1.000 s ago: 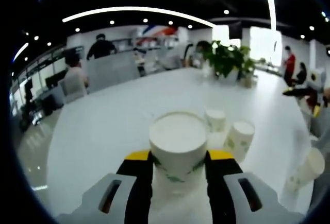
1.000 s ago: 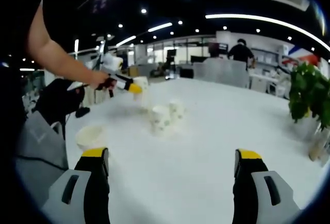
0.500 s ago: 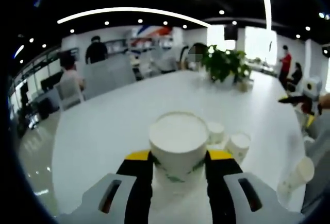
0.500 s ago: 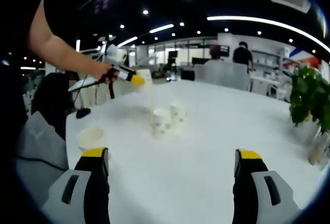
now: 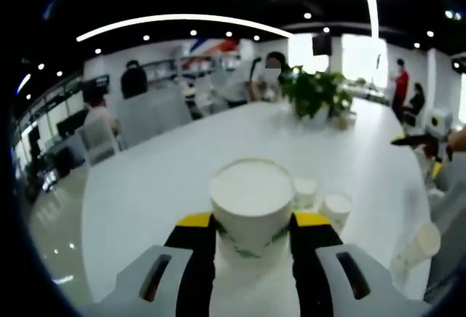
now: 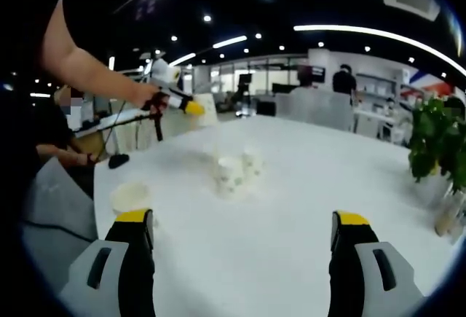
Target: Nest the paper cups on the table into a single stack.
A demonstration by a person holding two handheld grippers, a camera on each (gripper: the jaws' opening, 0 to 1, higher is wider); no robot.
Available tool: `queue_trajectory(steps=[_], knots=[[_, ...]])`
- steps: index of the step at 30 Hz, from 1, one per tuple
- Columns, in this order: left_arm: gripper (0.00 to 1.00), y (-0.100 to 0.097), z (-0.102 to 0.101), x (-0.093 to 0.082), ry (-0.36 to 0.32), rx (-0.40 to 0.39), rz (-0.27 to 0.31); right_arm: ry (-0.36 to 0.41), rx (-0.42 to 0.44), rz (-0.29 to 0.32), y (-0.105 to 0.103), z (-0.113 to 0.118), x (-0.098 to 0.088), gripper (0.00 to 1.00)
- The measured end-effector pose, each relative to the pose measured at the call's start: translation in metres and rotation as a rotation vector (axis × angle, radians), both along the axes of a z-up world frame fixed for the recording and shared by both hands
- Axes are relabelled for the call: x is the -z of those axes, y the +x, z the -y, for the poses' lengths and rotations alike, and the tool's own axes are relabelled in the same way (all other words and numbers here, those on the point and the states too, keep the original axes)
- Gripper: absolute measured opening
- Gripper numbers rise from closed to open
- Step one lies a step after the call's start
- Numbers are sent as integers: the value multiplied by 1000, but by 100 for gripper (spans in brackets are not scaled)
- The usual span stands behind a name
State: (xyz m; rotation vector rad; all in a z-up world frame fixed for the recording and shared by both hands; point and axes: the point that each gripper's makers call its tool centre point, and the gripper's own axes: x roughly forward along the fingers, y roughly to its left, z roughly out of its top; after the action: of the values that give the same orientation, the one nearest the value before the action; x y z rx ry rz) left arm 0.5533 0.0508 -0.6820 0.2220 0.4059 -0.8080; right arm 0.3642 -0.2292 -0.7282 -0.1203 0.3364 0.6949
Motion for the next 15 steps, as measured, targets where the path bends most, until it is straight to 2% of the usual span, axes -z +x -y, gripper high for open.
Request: queue_trajectory(steps=[15], knots=[[38, -14, 14, -22, -11, 56, 15, -3, -2, 14, 0, 1, -6, 100]])
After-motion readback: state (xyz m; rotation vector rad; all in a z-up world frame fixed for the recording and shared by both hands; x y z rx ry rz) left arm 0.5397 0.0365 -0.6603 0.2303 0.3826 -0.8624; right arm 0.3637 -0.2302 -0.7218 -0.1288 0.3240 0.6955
